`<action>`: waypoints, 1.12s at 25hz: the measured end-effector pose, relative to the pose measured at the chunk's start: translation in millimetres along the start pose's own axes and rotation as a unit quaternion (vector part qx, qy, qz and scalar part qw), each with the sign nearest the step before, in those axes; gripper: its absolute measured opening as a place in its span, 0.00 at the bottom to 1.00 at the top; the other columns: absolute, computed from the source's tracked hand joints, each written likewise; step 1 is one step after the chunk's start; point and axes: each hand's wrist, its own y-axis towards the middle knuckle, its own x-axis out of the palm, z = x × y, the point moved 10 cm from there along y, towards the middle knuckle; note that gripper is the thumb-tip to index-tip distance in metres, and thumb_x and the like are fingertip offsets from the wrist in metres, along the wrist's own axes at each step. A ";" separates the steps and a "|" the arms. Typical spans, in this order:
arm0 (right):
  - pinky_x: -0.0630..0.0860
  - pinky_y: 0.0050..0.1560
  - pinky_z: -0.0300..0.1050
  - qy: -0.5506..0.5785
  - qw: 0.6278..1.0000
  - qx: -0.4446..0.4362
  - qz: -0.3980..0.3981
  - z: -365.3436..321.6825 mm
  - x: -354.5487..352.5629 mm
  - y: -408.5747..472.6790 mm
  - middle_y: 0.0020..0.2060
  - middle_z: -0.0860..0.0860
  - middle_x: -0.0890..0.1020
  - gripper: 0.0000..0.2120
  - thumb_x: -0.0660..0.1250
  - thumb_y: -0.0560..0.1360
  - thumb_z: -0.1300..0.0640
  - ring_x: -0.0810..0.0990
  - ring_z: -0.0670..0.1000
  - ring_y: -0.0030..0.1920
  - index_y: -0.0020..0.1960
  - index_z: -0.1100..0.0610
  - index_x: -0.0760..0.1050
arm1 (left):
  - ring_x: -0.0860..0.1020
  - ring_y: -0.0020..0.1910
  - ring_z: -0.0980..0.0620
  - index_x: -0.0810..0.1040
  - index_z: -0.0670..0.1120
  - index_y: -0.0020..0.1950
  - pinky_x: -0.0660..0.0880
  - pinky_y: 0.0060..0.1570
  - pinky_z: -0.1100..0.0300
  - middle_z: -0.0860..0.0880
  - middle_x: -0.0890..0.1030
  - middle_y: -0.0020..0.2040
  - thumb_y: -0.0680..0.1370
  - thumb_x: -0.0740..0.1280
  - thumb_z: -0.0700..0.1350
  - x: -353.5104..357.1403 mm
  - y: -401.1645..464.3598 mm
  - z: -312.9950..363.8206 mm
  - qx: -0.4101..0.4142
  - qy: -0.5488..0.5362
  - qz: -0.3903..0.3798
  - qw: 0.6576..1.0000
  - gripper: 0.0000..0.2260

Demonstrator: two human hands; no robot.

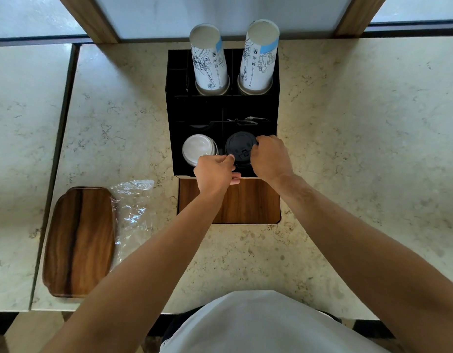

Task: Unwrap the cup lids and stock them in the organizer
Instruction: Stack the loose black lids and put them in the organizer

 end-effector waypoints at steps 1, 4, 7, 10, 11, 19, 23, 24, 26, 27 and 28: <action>0.69 0.47 0.39 0.002 1.000 -0.007 0.002 -0.7 -0.4 -1.6 0.58 0.60 0.79 0.14 0.59 0.83 0.58 0.78 0.55 0.51 0.63 0.63 0.77 | 0.86 0.31 0.54 0.85 0.42 0.54 0.80 0.27 0.63 0.49 0.85 0.38 0.80 0.72 0.44 -0.3 0.1 -0.2 0.000 0.001 0.000 1.000 0.07; 0.74 0.56 0.43 0.007 1.000 -0.016 0.003 -0.7 -1.7 -5.2 0.62 0.61 0.79 0.17 0.58 0.84 0.57 0.79 0.58 0.61 0.69 0.63 0.74 | 0.86 0.30 0.54 0.85 0.43 0.55 0.79 0.26 0.64 0.51 0.85 0.37 0.80 0.72 0.44 -2.0 -0.4 0.4 0.008 0.008 -0.001 1.000 0.07; 0.75 0.56 0.46 0.005 1.000 -0.011 0.001 1.6 -3.0 -6.0 0.60 0.60 0.80 0.17 0.57 0.85 0.55 0.79 0.59 0.61 0.68 0.62 0.74 | 0.85 0.30 0.55 0.85 0.44 0.53 0.78 0.26 0.66 0.53 0.85 0.35 0.80 0.72 0.44 -3.2 -2.5 4.9 0.026 0.005 -0.006 1.000 0.06; 0.73 0.51 0.44 0.011 1.000 -0.007 0.000 3.4 -3.5 -7.9 0.58 0.60 0.81 0.17 0.55 0.85 0.56 0.80 0.59 0.59 0.66 0.63 0.74 | 0.86 0.31 0.54 0.85 0.45 0.51 0.79 0.26 0.66 0.52 0.85 0.35 0.80 0.72 0.46 -4.8 -4.9 8.1 0.037 0.000 -0.015 0.999 0.05; 0.72 0.49 0.44 0.013 1.000 -0.005 0.000 3.6 -3.9 -9.4 0.57 0.60 0.81 0.16 0.55 0.85 0.56 0.80 0.59 0.58 0.65 0.63 0.75 | 0.86 0.31 0.54 0.84 0.45 0.51 0.79 0.26 0.65 0.52 0.85 0.36 0.80 0.72 0.46 -6.5 -5.6 8.6 0.038 -0.001 -0.015 0.999 0.06; 0.71 0.69 0.50 0.061 0.998 -0.004 0.011 8.9 -17.4 -29.4 0.69 0.59 0.77 0.19 0.55 0.85 0.56 0.75 0.58 0.69 0.72 0.63 0.71 | 0.84 0.31 0.60 0.80 0.55 0.41 0.80 0.29 0.64 0.57 0.83 0.35 0.81 0.70 0.49 -32.7 -14.6 16.7 0.083 0.051 0.030 0.995 0.09; 0.72 0.57 0.42 0.067 0.997 -0.014 0.045 16.3 -22.4 -51.4 0.61 0.53 0.80 0.16 0.57 0.83 0.53 0.78 0.52 0.60 0.65 0.57 0.76 | 0.85 0.35 0.52 0.77 0.59 0.38 0.86 0.40 0.52 0.57 0.83 0.34 0.82 0.68 0.49 -44.1 -24.8 10.9 0.087 0.065 0.026 0.994 0.13; 0.70 0.54 0.40 0.065 0.997 -0.014 0.046 17.8 -21.3 -58.0 0.61 0.53 0.79 0.15 0.58 0.83 0.53 0.78 0.50 0.57 0.64 0.56 0.77 | 0.86 0.37 0.51 0.78 0.59 0.39 0.86 0.43 0.51 0.57 0.83 0.35 0.82 0.68 0.49 -46.7 -28.8 9.2 0.087 0.068 0.022 0.994 0.12; 0.68 0.52 0.39 0.066 0.997 -0.016 0.037 19.6 -15.5 -69.5 0.60 0.52 0.78 0.14 0.58 0.82 0.53 0.75 0.47 0.53 0.63 0.56 0.77 | 0.85 0.40 0.50 0.81 0.55 0.44 0.85 0.48 0.49 0.56 0.84 0.38 0.82 0.67 0.49 -51.0 -37.1 4.1 0.088 0.075 0.010 0.993 0.08; 0.67 0.51 0.39 0.068 0.997 -0.019 0.033 18.9 -11.2 -75.3 0.59 0.52 0.78 0.14 0.59 0.82 0.52 0.74 0.47 0.52 0.63 0.55 0.77 | 0.85 0.41 0.50 0.83 0.52 0.46 0.84 0.50 0.49 0.54 0.84 0.39 0.82 0.67 0.49 -53.9 -42.2 0.1 0.087 0.076 0.005 0.993 0.07; 0.67 0.51 0.39 0.070 0.997 -0.024 0.029 16.7 -6.9 -81.0 0.59 0.52 0.78 0.14 0.59 0.82 0.52 0.73 0.46 0.51 0.63 0.56 0.77 | 0.85 0.41 0.50 0.83 0.51 0.48 0.84 0.50 0.48 0.53 0.85 0.39 0.82 0.67 0.49 -58.0 -46.8 -4.7 0.084 0.076 0.002 0.994 0.07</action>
